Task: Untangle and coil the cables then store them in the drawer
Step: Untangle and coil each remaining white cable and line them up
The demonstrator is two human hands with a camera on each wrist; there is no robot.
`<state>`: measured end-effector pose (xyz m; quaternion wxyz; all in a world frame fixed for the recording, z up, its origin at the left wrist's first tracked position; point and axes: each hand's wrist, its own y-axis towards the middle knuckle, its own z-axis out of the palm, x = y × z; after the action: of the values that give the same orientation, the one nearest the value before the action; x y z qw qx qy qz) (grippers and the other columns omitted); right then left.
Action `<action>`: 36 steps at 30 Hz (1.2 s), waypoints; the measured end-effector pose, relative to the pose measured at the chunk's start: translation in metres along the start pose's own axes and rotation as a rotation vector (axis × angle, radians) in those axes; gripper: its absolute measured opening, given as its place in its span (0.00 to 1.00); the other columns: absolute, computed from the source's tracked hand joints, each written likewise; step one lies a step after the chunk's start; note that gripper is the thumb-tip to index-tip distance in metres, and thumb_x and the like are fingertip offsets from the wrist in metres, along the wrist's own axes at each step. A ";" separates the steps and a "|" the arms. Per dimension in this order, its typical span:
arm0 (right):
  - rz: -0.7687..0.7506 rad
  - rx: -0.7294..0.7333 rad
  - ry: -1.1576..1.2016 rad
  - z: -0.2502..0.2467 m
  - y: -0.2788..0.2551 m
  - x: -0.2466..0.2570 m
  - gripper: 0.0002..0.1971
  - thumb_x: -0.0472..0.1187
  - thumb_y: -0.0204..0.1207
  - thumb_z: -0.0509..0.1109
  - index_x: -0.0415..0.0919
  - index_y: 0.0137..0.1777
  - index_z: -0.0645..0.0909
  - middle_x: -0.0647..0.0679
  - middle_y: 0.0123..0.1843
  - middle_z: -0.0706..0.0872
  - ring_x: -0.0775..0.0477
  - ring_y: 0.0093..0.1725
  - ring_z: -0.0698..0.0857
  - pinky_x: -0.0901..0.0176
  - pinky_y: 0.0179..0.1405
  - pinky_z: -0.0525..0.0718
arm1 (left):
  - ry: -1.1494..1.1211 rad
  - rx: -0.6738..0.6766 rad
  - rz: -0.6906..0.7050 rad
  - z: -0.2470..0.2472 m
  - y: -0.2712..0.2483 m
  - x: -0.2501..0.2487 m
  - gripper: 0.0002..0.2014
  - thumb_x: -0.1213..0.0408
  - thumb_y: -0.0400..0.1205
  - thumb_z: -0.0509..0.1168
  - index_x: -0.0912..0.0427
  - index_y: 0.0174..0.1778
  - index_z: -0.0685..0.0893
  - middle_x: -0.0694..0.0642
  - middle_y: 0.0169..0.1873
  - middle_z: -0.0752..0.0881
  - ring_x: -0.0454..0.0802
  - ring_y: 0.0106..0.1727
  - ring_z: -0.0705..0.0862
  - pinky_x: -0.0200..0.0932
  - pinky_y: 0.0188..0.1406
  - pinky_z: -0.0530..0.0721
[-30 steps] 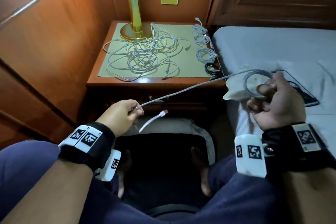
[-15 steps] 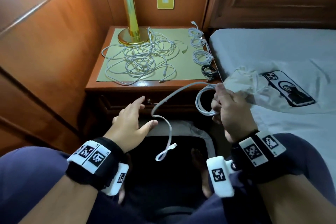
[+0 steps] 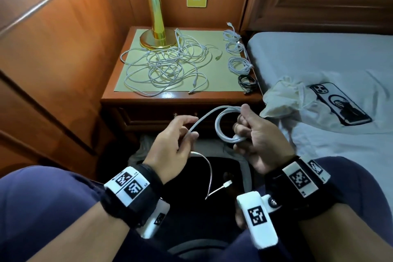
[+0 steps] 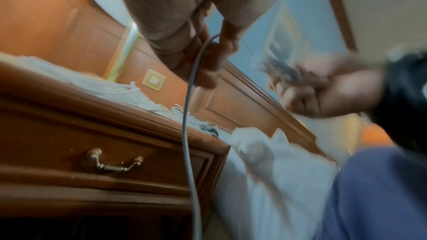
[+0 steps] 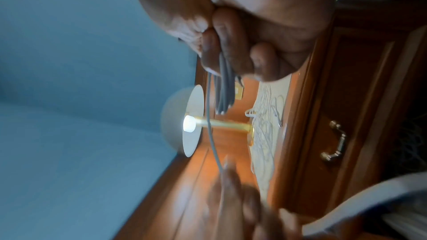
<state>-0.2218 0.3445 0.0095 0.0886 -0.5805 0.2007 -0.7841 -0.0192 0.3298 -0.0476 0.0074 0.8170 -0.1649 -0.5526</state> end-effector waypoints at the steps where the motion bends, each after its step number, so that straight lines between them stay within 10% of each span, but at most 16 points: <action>1: -0.003 -0.050 0.051 -0.004 0.001 0.005 0.21 0.59 0.86 0.58 0.50 0.33 0.65 0.54 0.22 0.62 0.56 0.16 0.57 0.59 0.27 0.57 | -0.042 -0.074 -0.035 -0.006 0.003 0.001 0.12 0.59 0.84 0.70 0.46 0.62 0.79 0.50 0.33 0.85 0.48 0.29 0.82 0.51 0.33 0.85; 8: -0.141 -0.309 0.156 -0.028 0.010 0.014 0.21 0.56 0.87 0.57 0.51 0.32 0.63 0.54 0.25 0.64 0.53 0.16 0.56 0.59 0.27 0.63 | 0.031 -0.275 -0.037 -0.041 0.023 0.002 0.04 0.66 0.82 0.73 0.52 0.44 0.88 0.56 0.38 0.88 0.41 0.35 0.81 0.29 0.39 0.80; 11: -0.457 -0.424 -0.093 -0.024 0.014 0.004 0.23 0.56 0.87 0.55 0.49 0.30 0.64 0.54 0.24 0.66 0.50 0.22 0.62 0.54 0.28 0.61 | 0.292 -0.317 0.012 -0.038 0.018 0.009 0.04 0.66 0.79 0.75 0.52 0.43 0.91 0.49 0.37 0.86 0.37 0.35 0.80 0.23 0.40 0.74; 17: -1.058 -0.333 -0.824 -0.009 0.005 -0.013 0.17 0.51 0.88 0.58 0.41 0.40 0.74 0.53 0.29 0.76 0.51 0.28 0.75 0.61 0.26 0.70 | 0.429 0.040 0.296 -0.008 0.001 0.003 0.05 0.62 0.80 0.71 0.54 0.43 0.92 0.49 0.40 0.84 0.49 0.37 0.86 0.46 0.39 0.87; 22: -0.846 -0.065 -1.010 -0.003 0.009 -0.022 0.20 0.57 0.87 0.58 0.45 0.38 0.73 0.51 0.28 0.80 0.51 0.27 0.80 0.44 0.30 0.79 | 0.345 0.200 0.433 -0.009 0.000 -0.010 0.06 0.71 0.82 0.70 0.58 0.49 0.91 0.48 0.44 0.82 0.45 0.42 0.85 0.46 0.42 0.86; 30: -0.507 0.207 -0.872 0.005 0.005 -0.021 0.22 0.52 0.89 0.59 0.60 0.31 0.79 0.50 0.22 0.82 0.57 0.24 0.79 0.57 0.33 0.77 | 0.262 -0.067 0.400 -0.021 0.008 -0.012 0.05 0.67 0.83 0.71 0.61 0.47 0.93 0.51 0.42 0.85 0.43 0.45 0.86 0.39 0.50 0.85; 36: -0.279 0.352 -0.563 0.012 0.001 -0.017 0.23 0.49 0.88 0.59 0.39 0.31 0.74 0.53 0.22 0.68 0.58 0.20 0.65 0.70 0.22 0.63 | 0.340 -0.139 0.408 -0.016 0.007 -0.009 0.12 0.57 0.86 0.66 0.59 0.50 0.93 0.51 0.47 0.82 0.52 0.50 0.83 0.44 0.55 0.83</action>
<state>-0.2054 0.3473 -0.0025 0.1314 -0.7714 -0.0509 -0.6205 -0.0094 0.3231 -0.0322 0.2019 0.8454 -0.2842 -0.4047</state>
